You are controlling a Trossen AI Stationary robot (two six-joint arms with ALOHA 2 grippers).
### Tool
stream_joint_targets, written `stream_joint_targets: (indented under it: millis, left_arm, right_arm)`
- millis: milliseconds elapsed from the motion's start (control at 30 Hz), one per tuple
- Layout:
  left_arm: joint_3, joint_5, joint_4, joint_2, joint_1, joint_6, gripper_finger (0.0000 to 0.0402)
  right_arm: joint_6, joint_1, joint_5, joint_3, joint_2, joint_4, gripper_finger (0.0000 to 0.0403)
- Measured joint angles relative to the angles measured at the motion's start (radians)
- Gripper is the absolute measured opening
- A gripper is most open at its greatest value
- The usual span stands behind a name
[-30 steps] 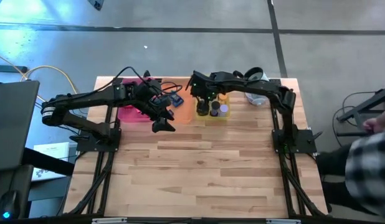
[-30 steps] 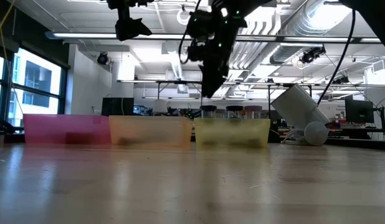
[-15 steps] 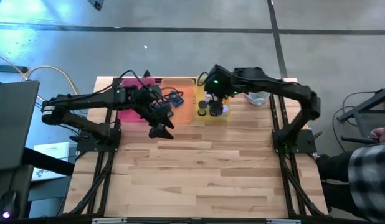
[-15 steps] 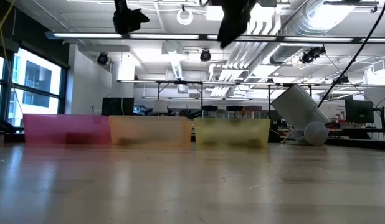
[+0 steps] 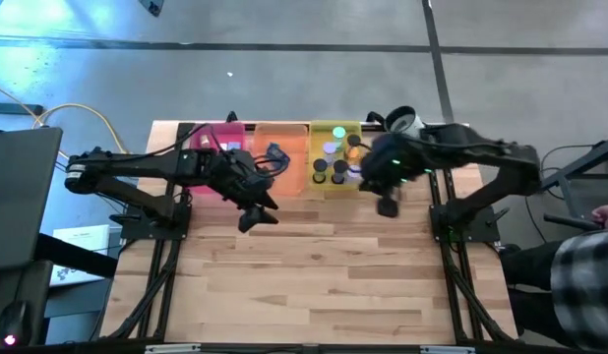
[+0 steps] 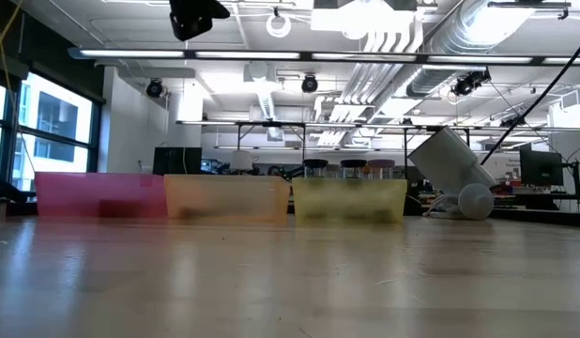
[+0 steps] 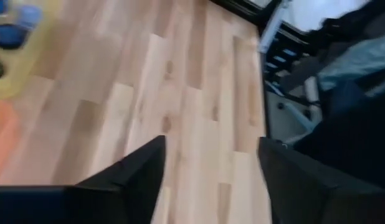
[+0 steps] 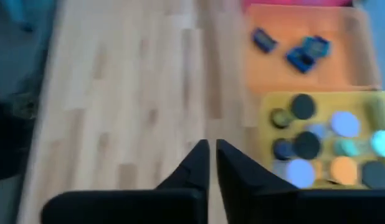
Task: Pick & Place Office items
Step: Return to Home Position
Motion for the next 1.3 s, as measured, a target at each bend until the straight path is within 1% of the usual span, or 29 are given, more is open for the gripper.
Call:
stream_joint_targets:
  millis: [33, 133, 200, 300, 333, 367, 467, 600, 667, 733, 800, 867, 933, 1000, 1100, 1167, 1300]
  left_arm:
    - [0.0, -0.015, -0.005, 0.0, -0.002, -0.002, 0.0232]
    - [-0.001, -0.015, -0.01, -0.007, -0.002, -0.053, 0.0169]
    - [-0.001, -0.006, -0.01, -0.016, -0.002, -0.08, 0.0119]
    - [-0.001, -0.017, -0.028, -0.034, -0.006, -0.076, 0.004]
    - [-0.001, -0.037, -0.044, -0.043, -0.011, -0.07, 0.0021]
    - [-0.001, -0.058, -0.057, -0.056, -0.016, -0.062, 0.0012]
    - [-0.001, -0.139, -0.106, -0.102, -0.023, -0.03, 0.0006]
    - [-0.001, -0.174, -0.155, -0.189, -0.029, 0.035, 0.0001]
    - [-0.001, -0.184, -0.172, -0.245, -0.03, 0.067, 0.0001]
    - [-0.001, -0.186, -0.189, -0.3, -0.03, 0.1, 0.0001]
    - [-0.003, -0.186, -0.193, -0.354, -0.033, 0.136, 0.0001]
    - [-0.005, -0.189, -0.214, -0.409, -0.041, 0.158, 0.0001]
    - [-0.029, -0.199, -0.207, -0.463, -0.046, 0.164, 0.0001]
    - [-0.085, -0.218, -0.185, -0.525, -0.047, 0.166, 0.0001]
    - [-0.21, -0.222, -0.124, -0.631, -0.046, 0.149, 0.0001]
    - [-0.309, -0.223, -0.05, -0.705, -0.046, 0.114, 0.0001]
    - [-0.482, -0.215, 0.15, -0.827, -0.046, 0.085, 0.0001]
  right_arm:
    - [0.005, 0.02, -0.01, 0.0, -0.015, -0.014, 0.0016]
    - [0.013, 0.071, -0.059, 0.0, -0.075, -0.041, 0.0008]
    - [0.03, 0.099, -0.063, 0.0, -0.111, -0.037, 0.0006]
    - [0.059, 0.143, -0.056, -0.003, -0.184, -0.037, 0.0004]
    - [0.076, 0.158, -0.054, -0.008, -0.209, -0.026, 0.0003]
    - [0.089, 0.172, -0.054, -0.02, -0.24, -0.012, 0.0003]
    - [0.165, 0.228, -0.029, -0.088, -0.341, 0.049, 0.0003]
    - [0.27, 0.306, 0.121, -0.257, -0.494, 0.193, 0.0003]
    - [0.299, 0.335, 0.161, -0.375, -0.576, 0.301, 0.0003]
    - [0.297, 0.354, 0.16, -0.509, -0.654, 0.426, 0.0003]
    - [0.289, 0.366, 0.14, -0.646, -0.715, 0.585, 0.0003]
    - [0.295, 0.371, 0.121, -0.779, -0.776, 0.698, 0.0003]
    - [0.289, 0.366, 0.143, -0.888, -0.832, 0.799, 0.0003]
    - [0.302, 0.362, 0.146, -0.993, -0.893, 0.902, 0.0003]
    - [0.364, 0.362, 0.097, -1.135, -0.987, 1.012, 0.0003]
    - [0.37, 0.362, 0.104, -1.224, -1.038, 1.095, 0.0003]
    - [0.372, 0.362, 0.12, -1.387, -1.15, 1.257, 0.0003]
